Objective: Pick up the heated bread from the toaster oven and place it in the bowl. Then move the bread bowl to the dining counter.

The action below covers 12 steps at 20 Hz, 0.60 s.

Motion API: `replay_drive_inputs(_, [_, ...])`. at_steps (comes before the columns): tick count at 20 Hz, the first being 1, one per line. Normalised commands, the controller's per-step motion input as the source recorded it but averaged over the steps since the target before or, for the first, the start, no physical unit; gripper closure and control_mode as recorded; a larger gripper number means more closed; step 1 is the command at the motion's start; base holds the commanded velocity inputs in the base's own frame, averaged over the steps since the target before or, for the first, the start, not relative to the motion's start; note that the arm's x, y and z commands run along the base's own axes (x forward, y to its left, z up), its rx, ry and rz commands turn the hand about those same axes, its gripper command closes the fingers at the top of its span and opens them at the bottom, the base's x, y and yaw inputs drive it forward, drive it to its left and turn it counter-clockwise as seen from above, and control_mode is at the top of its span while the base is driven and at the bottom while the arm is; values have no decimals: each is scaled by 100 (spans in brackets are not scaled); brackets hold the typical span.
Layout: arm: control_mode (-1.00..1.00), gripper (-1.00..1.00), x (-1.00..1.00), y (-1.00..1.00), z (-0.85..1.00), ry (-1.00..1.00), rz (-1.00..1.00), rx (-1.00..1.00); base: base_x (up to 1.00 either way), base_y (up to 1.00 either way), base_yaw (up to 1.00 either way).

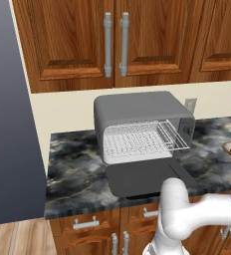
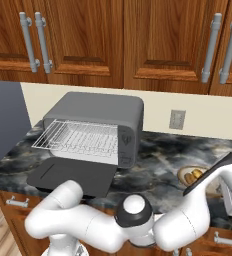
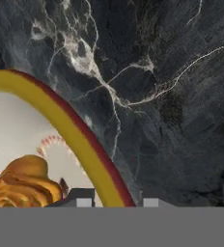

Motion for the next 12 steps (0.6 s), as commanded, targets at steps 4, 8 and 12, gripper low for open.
replay_drive_inputs(4, [-100,100,-26,75,67,-21,-3,-6,0,0,0])
replay_drive_inputs(8, [-100,100,-55,71,92,-21,-1,-8,0,0,0])
replay_drive_inputs(12, [-100,100,-82,76,100,-34,0,-5,0,0,0])
